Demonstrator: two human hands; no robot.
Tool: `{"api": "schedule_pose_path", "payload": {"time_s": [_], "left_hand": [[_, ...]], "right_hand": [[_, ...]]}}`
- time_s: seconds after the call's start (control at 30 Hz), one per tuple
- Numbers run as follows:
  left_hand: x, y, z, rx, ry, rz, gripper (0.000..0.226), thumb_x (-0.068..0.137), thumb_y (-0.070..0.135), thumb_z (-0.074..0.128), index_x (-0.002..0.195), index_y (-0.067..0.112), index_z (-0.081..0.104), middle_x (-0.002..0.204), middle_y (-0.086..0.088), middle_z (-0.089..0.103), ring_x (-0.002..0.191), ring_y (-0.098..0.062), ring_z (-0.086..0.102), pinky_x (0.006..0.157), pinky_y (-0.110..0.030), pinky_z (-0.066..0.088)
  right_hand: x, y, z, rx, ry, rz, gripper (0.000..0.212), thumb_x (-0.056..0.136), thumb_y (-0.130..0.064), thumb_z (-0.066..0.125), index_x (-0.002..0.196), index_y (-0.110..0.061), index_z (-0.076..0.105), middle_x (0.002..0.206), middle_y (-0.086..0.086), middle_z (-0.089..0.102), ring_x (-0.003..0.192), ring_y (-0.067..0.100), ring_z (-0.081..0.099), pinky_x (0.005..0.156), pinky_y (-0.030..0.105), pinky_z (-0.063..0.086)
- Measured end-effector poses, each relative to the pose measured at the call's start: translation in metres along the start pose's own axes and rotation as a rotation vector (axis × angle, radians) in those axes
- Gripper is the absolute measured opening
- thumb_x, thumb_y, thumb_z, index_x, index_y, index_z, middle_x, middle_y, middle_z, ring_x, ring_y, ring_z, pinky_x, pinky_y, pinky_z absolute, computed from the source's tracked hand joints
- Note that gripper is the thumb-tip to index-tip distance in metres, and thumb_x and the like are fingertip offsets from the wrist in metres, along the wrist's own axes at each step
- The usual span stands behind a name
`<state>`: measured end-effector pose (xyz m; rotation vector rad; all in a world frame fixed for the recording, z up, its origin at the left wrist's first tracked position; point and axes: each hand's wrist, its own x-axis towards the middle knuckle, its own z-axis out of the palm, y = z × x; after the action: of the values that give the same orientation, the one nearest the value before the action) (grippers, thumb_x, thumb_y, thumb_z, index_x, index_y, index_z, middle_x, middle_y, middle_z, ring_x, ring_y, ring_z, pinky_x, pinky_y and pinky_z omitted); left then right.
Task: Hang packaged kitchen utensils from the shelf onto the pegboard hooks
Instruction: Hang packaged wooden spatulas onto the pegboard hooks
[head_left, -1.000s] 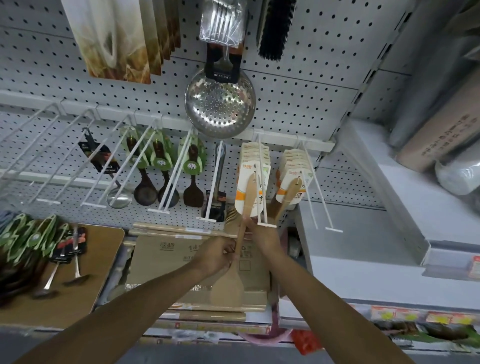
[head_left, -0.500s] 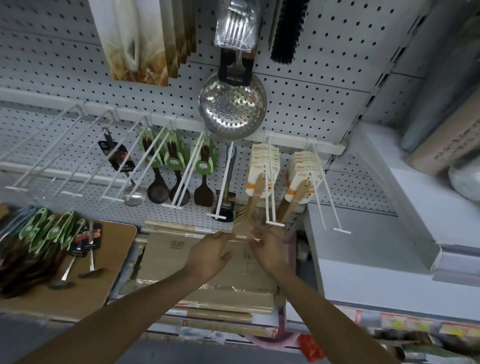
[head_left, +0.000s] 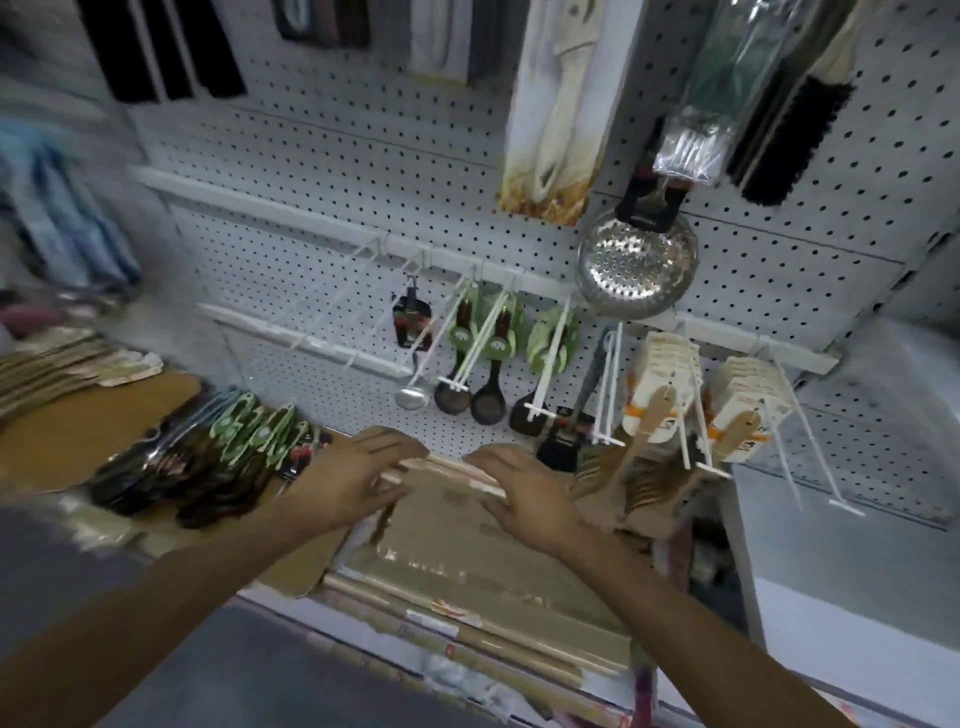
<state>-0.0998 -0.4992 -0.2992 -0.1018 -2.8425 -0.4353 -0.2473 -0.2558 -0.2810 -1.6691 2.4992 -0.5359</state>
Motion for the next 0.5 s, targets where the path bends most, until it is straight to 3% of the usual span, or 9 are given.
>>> {"api": "schedule_pose_path", "payload": {"time_s": [0.27,0.33,0.5], "left_hand": [[-0.120,-0.078,-0.103,0.114,0.088,-0.105,0.053,0.086,0.048,0.072,0.135,0.033,0.058,0.136,0.018,0.058,0.126,-0.003,0.051,0.102,-0.017,0.041],[-0.153,-0.098,-0.128,0.129,0.095,-0.135,0.055,0.087,0.053,0.069,0.137,0.034,0.056,0.139,0.018,0.056,0.127,-0.003,0.051,0.101,-0.021,0.045],[-0.240,-0.152,-0.178,0.211,0.069,-0.192,0.056,0.090,0.059,0.059,0.140,0.035,0.051,0.144,0.016,0.052,0.131,-0.006,0.048,0.104,-0.020,0.038]], "right_hand": [[0.080,-0.133,0.033,0.023,0.022,-0.157,0.060,0.091,-0.034,0.065,0.146,-0.026,0.042,0.142,-0.005,0.048,0.131,0.014,0.042,0.099,0.033,0.047],[0.101,-0.171,0.044,0.013,-0.022,-0.195,0.066,0.090,-0.035,0.067,0.148,-0.026,0.038,0.145,-0.004,0.045,0.133,0.015,0.040,0.102,0.036,0.045],[0.153,-0.263,0.078,-0.031,-0.041,-0.301,0.070,0.089,-0.043,0.066,0.150,-0.025,0.036,0.147,-0.003,0.044,0.133,0.016,0.040,0.103,0.036,0.045]]}}
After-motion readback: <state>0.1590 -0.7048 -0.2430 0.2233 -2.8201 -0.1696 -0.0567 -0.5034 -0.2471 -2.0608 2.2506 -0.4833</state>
